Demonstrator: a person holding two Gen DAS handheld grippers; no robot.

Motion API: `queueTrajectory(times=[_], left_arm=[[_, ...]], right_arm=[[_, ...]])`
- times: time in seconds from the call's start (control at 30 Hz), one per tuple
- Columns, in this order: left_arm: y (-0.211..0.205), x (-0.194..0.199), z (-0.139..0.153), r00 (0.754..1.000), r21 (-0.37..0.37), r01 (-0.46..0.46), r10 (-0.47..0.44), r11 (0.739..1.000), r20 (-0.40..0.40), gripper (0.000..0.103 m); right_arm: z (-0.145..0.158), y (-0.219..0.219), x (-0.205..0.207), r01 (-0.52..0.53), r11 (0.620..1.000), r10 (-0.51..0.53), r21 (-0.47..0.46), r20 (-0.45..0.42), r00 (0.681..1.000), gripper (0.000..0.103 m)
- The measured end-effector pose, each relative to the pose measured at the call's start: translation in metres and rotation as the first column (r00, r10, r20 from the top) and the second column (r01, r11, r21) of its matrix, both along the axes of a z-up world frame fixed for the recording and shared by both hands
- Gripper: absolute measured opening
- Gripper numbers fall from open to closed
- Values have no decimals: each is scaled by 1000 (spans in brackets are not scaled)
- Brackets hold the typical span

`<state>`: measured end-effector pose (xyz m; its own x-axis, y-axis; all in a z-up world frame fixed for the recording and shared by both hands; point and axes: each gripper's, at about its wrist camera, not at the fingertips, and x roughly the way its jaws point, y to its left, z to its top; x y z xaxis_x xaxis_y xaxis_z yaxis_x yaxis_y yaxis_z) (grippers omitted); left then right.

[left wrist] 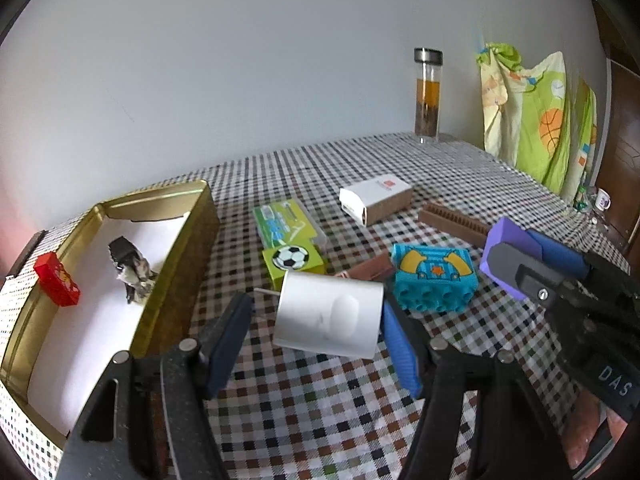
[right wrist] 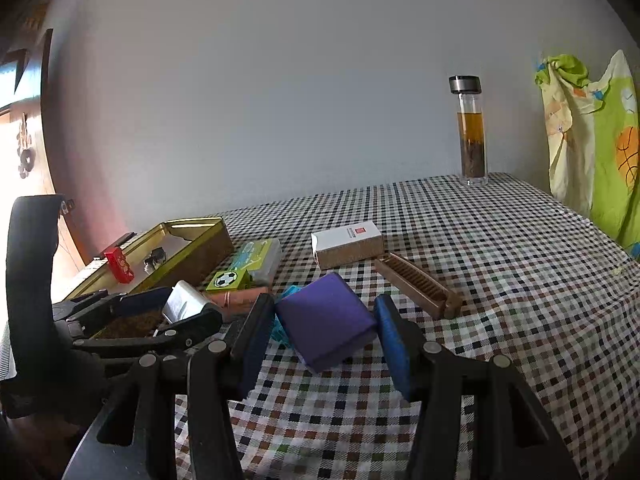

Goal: Organize rigid objects
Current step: 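Carry the white cylinder and the purple block toward the gold tin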

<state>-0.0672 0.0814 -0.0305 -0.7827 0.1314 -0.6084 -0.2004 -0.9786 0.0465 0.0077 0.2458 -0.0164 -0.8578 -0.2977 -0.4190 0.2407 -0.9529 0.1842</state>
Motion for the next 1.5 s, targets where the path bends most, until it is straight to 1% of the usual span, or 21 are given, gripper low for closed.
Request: queueTrajectory(times=[0.2,0.4,0.63,0.9,1.07,1.27,1.5], left_arm=[[-5,6,5,999,18,-11,12,1000,-39,65],[-9,9,7,998,34,-25,27,999,-62,65],[-12,16,10,994,49,-36,41,998,-105,65],[-16,27,17,984,71,-47,59,996,-170,65],[-19,36,21,972,78,-51,67,996,-225,65],[-30,40,23,968,97,-65,86,993,-237,65],[-45,47,23,961,115,-91,117,989,-250,65]], right_arm=[[1,0,1,-6,1000,6,5,-8,1000,54],[1,0,2,-5,1000,5,3,-17,1000,54],[3,0,7,-5,1000,5,-2,-49,999,54],[7,0,17,4,1000,-5,-10,-104,995,54],[8,1,20,8,1000,-10,-12,-122,993,54],[9,-2,24,22,1000,-22,-6,-139,990,54],[9,-14,28,12,1000,-10,12,-155,988,54]])
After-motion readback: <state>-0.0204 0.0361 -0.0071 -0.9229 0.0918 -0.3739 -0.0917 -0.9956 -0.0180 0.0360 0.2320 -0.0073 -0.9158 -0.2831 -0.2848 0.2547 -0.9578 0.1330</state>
